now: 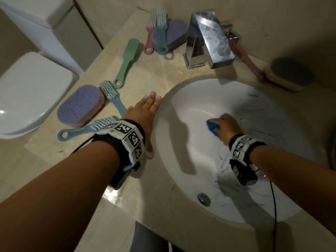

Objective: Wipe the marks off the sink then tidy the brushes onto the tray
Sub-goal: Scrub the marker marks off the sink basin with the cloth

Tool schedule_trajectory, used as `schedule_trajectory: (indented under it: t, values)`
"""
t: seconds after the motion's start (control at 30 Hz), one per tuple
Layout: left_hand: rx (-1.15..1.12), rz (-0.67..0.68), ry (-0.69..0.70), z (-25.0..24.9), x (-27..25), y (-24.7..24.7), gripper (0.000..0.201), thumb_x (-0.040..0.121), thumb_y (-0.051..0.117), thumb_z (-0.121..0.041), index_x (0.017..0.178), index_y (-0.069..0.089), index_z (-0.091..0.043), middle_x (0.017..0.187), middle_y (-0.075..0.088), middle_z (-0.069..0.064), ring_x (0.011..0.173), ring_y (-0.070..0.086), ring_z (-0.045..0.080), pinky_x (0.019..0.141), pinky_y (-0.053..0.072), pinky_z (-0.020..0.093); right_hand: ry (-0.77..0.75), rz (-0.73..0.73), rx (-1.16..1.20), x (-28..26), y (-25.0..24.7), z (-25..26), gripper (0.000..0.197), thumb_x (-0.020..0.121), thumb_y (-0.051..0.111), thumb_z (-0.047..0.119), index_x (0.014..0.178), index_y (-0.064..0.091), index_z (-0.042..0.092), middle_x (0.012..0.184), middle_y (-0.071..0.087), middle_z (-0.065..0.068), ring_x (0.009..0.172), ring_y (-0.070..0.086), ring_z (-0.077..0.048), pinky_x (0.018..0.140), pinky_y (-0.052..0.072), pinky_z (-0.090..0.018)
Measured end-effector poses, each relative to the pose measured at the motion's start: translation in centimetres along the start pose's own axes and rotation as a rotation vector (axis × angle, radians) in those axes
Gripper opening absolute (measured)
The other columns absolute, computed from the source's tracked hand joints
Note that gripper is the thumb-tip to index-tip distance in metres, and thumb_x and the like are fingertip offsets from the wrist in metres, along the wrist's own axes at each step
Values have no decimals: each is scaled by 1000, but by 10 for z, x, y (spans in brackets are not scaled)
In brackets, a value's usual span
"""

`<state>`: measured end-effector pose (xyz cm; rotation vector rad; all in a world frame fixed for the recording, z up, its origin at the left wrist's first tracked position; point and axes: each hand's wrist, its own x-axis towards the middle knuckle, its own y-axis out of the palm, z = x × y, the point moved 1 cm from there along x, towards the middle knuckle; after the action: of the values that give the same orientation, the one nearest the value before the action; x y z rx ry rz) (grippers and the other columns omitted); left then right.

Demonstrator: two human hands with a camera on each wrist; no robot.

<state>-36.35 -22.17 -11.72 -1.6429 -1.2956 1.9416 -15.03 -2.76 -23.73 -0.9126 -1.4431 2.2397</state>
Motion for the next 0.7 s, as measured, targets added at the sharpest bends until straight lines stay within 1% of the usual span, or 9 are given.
schedule_trajectory:
  t: [0.07, 0.13, 0.2, 0.27, 0.37, 0.43, 0.53, 0.63, 0.7]
  values:
    - [3, -2, 2, -1, 0, -1, 169, 29, 93, -46, 144, -27, -18, 153, -30, 1, 145, -16, 21, 120, 12, 45, 133, 7, 60, 4, 1, -12, 19, 86, 56, 7, 98, 61, -7, 90, 56, -18, 92, 60, -34, 67, 42, -16]
    - [3, -1, 2, -1, 0, -1, 169, 29, 93, -46, 144, -27, -17, 153, -30, 2, 145, -16, 21, 120, 12, 45, 125, 72, 125, -11, 8, -5, 18, 88, 58, 8, 101, 61, -3, 90, 53, -13, 93, 56, -30, 67, 40, -11]
    - [3, 5, 0, -1, -1, -2, 169, 30, 93, -45, 144, -28, -17, 153, -31, 2, 145, -16, 21, 120, 12, 44, -22, 234, 67, -32, 13, 12, 26, 87, 58, 4, 112, 63, 10, 101, 50, -12, 95, 51, -28, 79, 38, -23]
    - [0, 4, 0, -1, -1, -3, 169, 29, 94, -45, 144, -28, -17, 153, -31, 2, 145, -17, 21, 120, 11, 45, -81, 309, 102, -36, 7, 11, 20, 86, 60, 2, 102, 65, 13, 94, 46, -11, 88, 52, -29, 75, 37, -30]
    - [-12, 10, -2, -1, -2, -3, 168, 30, 94, -44, 144, -27, -17, 153, -31, 1, 145, -17, 21, 120, 11, 45, 21, 211, 108, -13, 0, -14, 35, 87, 58, 2, 120, 61, 11, 120, 50, -14, 112, 51, -34, 93, 39, -30]
    - [-13, 8, 1, -1, -3, -3, 168, 30, 94, -43, 145, -27, -17, 153, -30, 2, 145, -17, 21, 120, 11, 45, 67, 137, 103, -11, -4, -17, 37, 90, 55, 4, 126, 57, 10, 131, 49, -15, 117, 50, -33, 95, 40, -29]
    - [-21, 4, 5, -2, -3, -3, 168, 30, 94, -44, 145, -26, -17, 153, -30, 2, 145, -17, 21, 120, 11, 45, -11, 146, 137, -31, 8, -1, 33, 88, 58, 6, 121, 60, 5, 120, 54, -15, 113, 52, -30, 95, 36, -23]
    - [-25, 0, 4, -1, -3, -3, 169, 29, 94, -44, 145, -26, -17, 154, -30, 2, 145, -17, 22, 120, 12, 45, -161, 268, 132, -48, 13, 11, 31, 83, 63, 2, 114, 64, 3, 103, 52, -14, 105, 55, -32, 81, 34, -12]
    - [-21, -3, 9, 0, -2, -3, 170, 27, 93, -45, 145, -26, -17, 154, -29, 2, 145, -17, 22, 120, 12, 45, -190, 247, 88, -38, 7, 4, 37, 83, 63, 2, 119, 63, 10, 113, 50, -15, 109, 51, -31, 86, 34, -15]
